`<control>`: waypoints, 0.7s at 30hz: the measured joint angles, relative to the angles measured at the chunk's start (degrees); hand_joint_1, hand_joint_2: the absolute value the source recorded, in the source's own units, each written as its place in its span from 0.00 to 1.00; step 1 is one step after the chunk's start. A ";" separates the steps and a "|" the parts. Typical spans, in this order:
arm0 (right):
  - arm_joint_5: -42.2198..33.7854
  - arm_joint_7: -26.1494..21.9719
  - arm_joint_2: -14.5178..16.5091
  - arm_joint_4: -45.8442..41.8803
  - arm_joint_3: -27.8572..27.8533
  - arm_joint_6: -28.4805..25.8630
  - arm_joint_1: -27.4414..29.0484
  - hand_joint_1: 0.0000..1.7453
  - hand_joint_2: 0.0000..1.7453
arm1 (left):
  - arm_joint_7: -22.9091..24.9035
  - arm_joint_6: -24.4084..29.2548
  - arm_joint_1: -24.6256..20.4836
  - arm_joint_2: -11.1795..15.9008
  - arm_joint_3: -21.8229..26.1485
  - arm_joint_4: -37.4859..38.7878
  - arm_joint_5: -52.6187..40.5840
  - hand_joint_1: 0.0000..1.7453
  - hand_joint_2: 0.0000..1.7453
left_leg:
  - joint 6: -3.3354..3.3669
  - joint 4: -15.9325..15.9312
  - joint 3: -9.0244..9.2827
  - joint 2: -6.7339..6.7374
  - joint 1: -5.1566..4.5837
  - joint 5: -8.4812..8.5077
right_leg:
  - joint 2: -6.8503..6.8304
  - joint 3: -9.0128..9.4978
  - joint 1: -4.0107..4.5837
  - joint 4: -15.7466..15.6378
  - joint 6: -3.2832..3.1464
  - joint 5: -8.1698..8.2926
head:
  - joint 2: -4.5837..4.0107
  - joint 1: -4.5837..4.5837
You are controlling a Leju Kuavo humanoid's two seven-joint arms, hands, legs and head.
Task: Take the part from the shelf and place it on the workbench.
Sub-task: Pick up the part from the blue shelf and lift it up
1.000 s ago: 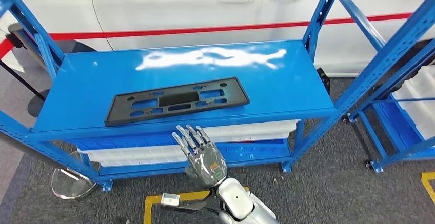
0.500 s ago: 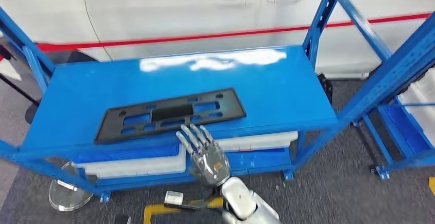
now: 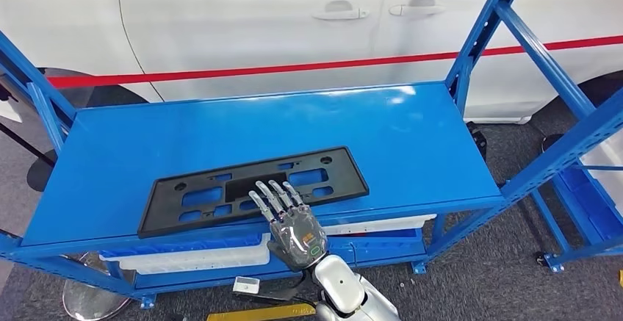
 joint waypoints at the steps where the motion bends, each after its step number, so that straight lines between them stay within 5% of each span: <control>1: 0.00 0.00 -0.01 -0.08 -0.04 0.02 -0.02 0.00 1.00 | -0.01 0.00 -0.06 -0.01 0.00 0.00 -0.02 0.00 0.00 | 0.29 -0.13 0.37 0.00 0.01 -0.23 | -0.08 -1.78 -0.05 3.15 0.21 -1.24 | -0.01 0.04; 3: 0.00 0.00 -0.08 -0.12 -0.15 0.16 0.09 0.00 1.00 | -0.01 0.00 -0.14 -0.01 0.01 0.00 -0.01 0.00 0.00 | 0.66 -0.12 1.00 -0.02 -0.09 -0.80 | -0.14 -6.68 -0.05 10.45 0.46 -3.95 | 0.00 0.11; 5: -0.01 0.00 -0.18 -0.11 -0.26 0.35 0.25 0.00 1.00 | -0.01 0.00 -0.09 -0.01 0.02 0.00 -0.01 0.00 0.00 | 0.72 -0.10 1.82 -0.12 -0.25 -1.50 | -0.15 -9.83 -0.02 13.03 0.34 -3.52 | 0.00 0.11; 8: -0.05 -0.04 -0.21 -0.11 -0.31 0.44 0.22 0.00 1.00 | -0.01 -0.01 0.00 -0.20 0.04 0.01 -0.02 0.00 0.00 | 0.54 -0.17 3.69 -0.28 -0.55 -2.76 | -0.16 -7.84 0.45 4.05 -0.85 4.02 | 0.00 0.05; 9: -0.10 -0.08 -0.22 -0.11 -0.32 0.47 0.18 0.00 1.00 | -0.05 -0.02 -0.01 -0.34 0.05 0.02 -0.02 0.00 0.00 | 0.35 -0.20 4.11 -0.35 -0.61 -3.12 | -0.16 -6.82 0.72 0.88 -1.39 5.23 | 0.00 -0.04; 14: -0.74 -0.30 -0.16 -0.19 -0.50 0.80 0.07 0.00 1.00 | -0.51 0.17 -0.05 -0.53 0.24 0.04 -0.20 0.00 0.00 | -1.23 1.07 4.63 -0.25 -0.71 -4.23 | 0.06 -4.80 0.67 -3.04 -2.46 6.24 | 0.00 0.06; 18: -1.51 -0.44 0.08 -0.11 -0.83 2.14 -0.94 0.00 1.00 | -0.72 0.18 -0.26 -0.50 0.32 0.04 -0.93 0.00 0.00 | -2.40 11.59 -0.84 -0.16 -0.28 -9.77 | -0.15 -4.00 0.27 -3.51 -2.94 6.01 | 0.00 -0.29; 20: -1.39 0.29 0.13 0.62 -0.95 3.90 -2.08 0.47 1.00 | -0.56 -0.02 -0.24 -0.51 0.31 0.04 -1.64 0.00 0.00 | -3.03 14.97 -3.33 -0.15 0.05 -10.32 | -0.13 -3.97 0.24 -3.44 -2.94 5.86 | 0.00 -0.29; 21: -0.90 1.21 0.19 1.52 -1.03 5.27 -3.14 0.72 1.00 | -0.35 -0.16 -0.30 -0.51 0.28 0.04 -2.12 0.00 0.00 | -3.22 13.74 -3.22 -0.14 0.20 -8.89 | -0.06 -3.93 0.17 -3.34 -2.85 5.77 | 0.00 -0.30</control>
